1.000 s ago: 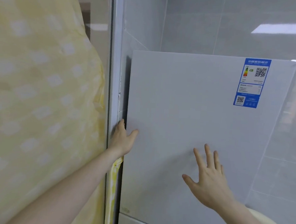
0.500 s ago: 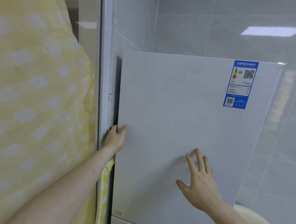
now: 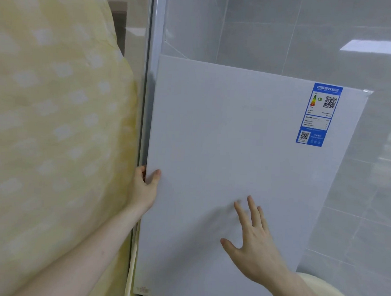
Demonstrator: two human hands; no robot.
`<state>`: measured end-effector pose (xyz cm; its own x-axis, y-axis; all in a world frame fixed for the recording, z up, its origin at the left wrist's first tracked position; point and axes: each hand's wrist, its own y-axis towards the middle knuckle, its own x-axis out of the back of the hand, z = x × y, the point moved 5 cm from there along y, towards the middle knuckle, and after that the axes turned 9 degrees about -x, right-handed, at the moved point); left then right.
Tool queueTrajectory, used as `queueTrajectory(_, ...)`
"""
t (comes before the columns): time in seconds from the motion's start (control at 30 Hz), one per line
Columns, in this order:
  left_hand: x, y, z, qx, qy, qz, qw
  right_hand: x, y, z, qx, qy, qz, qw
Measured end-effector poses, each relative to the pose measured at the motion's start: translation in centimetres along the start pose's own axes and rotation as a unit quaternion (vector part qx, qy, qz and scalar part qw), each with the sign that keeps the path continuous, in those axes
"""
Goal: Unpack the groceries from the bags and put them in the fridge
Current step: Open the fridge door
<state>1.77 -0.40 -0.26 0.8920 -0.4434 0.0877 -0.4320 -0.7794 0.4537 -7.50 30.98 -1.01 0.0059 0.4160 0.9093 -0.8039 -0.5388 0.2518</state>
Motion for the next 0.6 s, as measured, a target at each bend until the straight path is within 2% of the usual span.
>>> queueTrajectory(0.17,2.4,-4.4,-1.2,-0.013,0.009,-0.038,0.999,0.6,-3.7,0.1,0.030,-0.001,0.028,0.999)
queueTrajectory(0.33,4.7,-10.6,-3.8,-0.033,-0.037,-0.055,0.997,1.3,-9.0,0.6,0.067,0.021,0.051,0.996)
queueTrajectory(0.6,7.9,-22.6,-10.7,-0.059,-0.080,0.012,0.995,2.6,-19.2,1.3,0.139,0.148,0.057,0.977)
